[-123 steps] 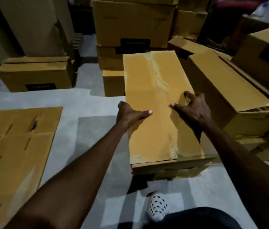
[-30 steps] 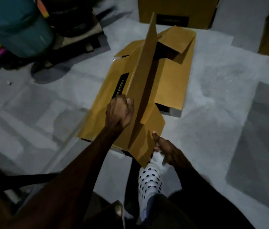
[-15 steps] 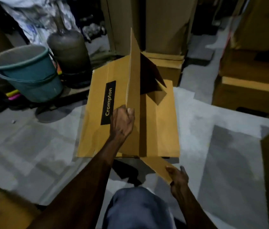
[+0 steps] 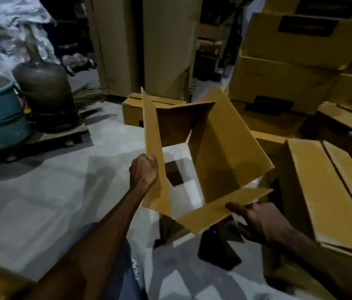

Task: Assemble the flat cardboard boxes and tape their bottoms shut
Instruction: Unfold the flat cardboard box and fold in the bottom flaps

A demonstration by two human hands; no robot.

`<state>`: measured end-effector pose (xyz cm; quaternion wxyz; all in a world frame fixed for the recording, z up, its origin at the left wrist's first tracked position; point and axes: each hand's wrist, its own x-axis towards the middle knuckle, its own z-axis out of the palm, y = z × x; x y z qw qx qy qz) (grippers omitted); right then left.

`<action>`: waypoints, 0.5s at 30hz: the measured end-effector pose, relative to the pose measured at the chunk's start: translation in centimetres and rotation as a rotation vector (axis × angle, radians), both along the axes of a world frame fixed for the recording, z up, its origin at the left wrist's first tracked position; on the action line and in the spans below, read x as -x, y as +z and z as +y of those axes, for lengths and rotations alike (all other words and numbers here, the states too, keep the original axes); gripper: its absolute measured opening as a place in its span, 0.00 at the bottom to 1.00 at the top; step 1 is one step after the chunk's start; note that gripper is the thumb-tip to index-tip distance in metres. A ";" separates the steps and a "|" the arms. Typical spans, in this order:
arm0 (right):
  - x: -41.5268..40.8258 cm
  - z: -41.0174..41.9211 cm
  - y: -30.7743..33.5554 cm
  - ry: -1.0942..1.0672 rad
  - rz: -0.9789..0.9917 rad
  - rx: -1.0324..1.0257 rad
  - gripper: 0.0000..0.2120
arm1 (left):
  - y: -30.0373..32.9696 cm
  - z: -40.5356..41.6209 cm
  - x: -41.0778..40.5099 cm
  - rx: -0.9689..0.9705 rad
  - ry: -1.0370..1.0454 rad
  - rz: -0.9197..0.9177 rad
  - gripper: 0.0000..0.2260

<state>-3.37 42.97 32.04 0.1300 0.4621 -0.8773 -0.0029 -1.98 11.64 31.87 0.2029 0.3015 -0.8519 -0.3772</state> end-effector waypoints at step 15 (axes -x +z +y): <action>-8.2 -2.0 -1.4 0.253 -0.341 -0.407 0.11 | -4.4 4.9 -2.1 0.113 -0.185 -0.323 0.19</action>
